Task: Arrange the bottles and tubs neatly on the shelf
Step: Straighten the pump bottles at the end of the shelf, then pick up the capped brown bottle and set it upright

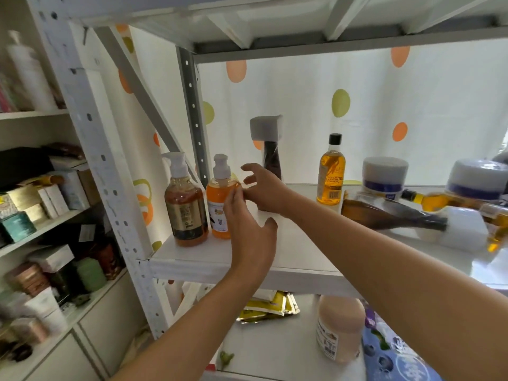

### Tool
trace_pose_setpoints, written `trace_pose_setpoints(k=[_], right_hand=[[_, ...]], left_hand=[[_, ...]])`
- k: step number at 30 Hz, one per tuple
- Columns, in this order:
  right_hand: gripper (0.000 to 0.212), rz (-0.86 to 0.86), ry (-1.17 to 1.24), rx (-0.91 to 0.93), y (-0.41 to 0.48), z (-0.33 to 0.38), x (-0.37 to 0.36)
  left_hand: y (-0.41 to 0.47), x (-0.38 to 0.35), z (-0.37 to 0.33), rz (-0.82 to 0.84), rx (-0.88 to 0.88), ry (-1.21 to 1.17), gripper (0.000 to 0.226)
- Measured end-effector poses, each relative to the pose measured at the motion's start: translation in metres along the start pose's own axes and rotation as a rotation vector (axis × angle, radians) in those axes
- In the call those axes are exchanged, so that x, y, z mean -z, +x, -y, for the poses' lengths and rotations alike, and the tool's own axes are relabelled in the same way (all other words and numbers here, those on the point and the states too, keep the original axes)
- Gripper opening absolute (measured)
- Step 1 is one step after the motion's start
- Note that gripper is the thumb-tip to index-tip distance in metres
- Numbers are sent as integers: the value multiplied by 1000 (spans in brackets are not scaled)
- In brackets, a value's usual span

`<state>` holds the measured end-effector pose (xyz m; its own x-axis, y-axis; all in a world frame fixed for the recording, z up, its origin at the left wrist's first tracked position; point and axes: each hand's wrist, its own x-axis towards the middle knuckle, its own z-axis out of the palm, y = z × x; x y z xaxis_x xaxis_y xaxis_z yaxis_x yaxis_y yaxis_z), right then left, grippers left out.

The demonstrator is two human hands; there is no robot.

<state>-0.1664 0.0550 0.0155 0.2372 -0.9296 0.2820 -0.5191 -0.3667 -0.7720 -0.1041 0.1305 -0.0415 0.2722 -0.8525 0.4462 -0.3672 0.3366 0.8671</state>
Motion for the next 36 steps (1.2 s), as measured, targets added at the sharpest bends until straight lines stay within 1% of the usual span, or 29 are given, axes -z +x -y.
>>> trace_pose_setpoints(k=[4,7,11,14,17,21,24,26,29,32,36], right_hand=[[64,-72,53,-29,1,-9,23],[63,-171,90,-33,0,-20,42],[54,-292,129,-43,1,-34,62],[56,-342,130,-67,6,-42,70],[61,-397,99,-117,13,-48,72],[64,-360,52,-177,23,-52,68],[72,-292,22,-213,34,-54,59],[78,-262,32,-240,43,-56,54],[83,-203,63,-274,55,-59,46],[79,-130,45,-283,56,-67,36],[81,-110,-36,-230,52,-77,33]], left_hand=[[14,-14,-11,-10,-6,-146,68],[27,-19,-18,32,28,-209,68],[47,-30,-21,67,40,-187,70],[67,-43,-22,58,40,-107,73],[87,-57,-17,110,102,11,79],[104,-69,1,198,224,153,88],[109,-74,13,242,283,184,90],[113,-77,18,259,305,182,87],[116,-78,21,261,304,164,79],[116,-76,23,272,283,172,74],[114,-72,27,296,235,254,81]])
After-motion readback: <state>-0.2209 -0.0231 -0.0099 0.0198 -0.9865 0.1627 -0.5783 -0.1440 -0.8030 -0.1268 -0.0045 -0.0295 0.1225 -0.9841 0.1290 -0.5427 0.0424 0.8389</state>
